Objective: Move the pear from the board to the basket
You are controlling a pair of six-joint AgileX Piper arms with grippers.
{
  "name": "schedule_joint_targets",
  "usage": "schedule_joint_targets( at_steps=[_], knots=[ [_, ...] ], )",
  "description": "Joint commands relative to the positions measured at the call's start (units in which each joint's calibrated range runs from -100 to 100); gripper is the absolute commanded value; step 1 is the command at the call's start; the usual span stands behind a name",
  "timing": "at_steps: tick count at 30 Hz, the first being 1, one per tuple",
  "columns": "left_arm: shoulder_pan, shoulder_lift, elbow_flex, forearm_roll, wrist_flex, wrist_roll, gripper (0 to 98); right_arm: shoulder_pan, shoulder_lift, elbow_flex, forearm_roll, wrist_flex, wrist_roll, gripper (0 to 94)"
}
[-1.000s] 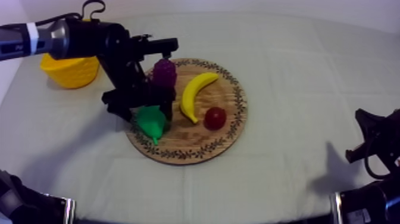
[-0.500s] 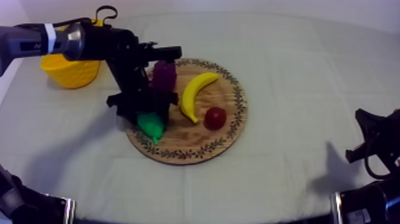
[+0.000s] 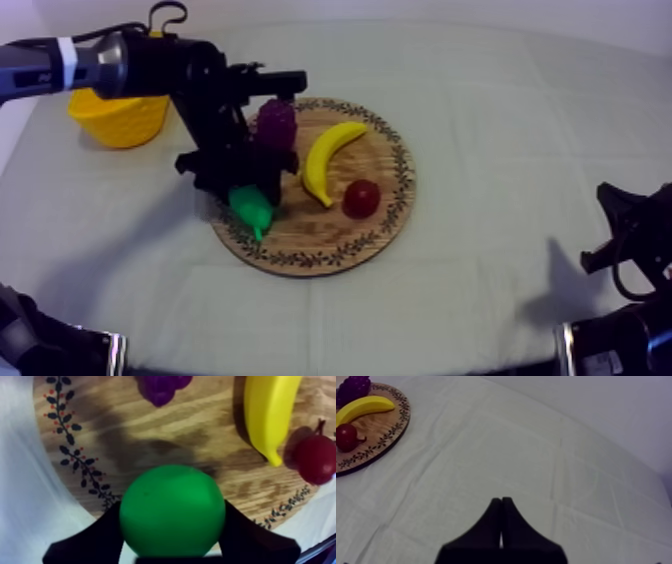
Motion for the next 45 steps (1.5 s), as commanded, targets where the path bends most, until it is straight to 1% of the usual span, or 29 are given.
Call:
schedule_joint_targets(
  at_steps=[1,5,18,22,26,30,34,41,45],
  knots=[
    [0.1,-2.4,-0.8,-0.18,1.6,0.2,50.0,0.0,0.0,0.0,0.0,0.0,0.0,0.2],
    [0.5,-6.5,-3.8,-1.18,5.9,1.1,50.2,0.0,0.0,0.0,0.0,0.0,0.0,0.2],
    [0.7,-17.8,-16.2,-5.35,21.3,4.6,49.8,0.0,0.0,0.0,0.0,0.0,0.0,0.2],
    [0.6,-19.4,-19.7,-5.95,24.4,5.0,50.0,0.0,0.0,0.0,0.0,0.0,0.0,0.2],
    [0.0,-20.5,-21.7,-6.24,25.7,5.1,50.1,0.0,0.0,0.0,0.0,0.0,0.0,0.2],
    [-1.3,-20.3,-22.3,-6.6,26.1,4.4,50.3,0.0,0.0,0.0,0.0,0.0,0.0,0.2],
    [-3.5,-19.5,-22.7,-7.66,26.2,2.9,50.5,0.0,0.0,0.0,0.0,0.0,0.0,0.2],
    [-9.5,-16.8,-24.6,-9.66,26.2,-0.9,50.2,0.0,0.0,0.0,0.0,0.0,0.0,0.2],
    [-13.4,-14.6,-28.3,-10.07,26.3,-2.6,50.2,0.0,0.0,0.0,0.0,0.0,0.0,0.2]
  ],
)
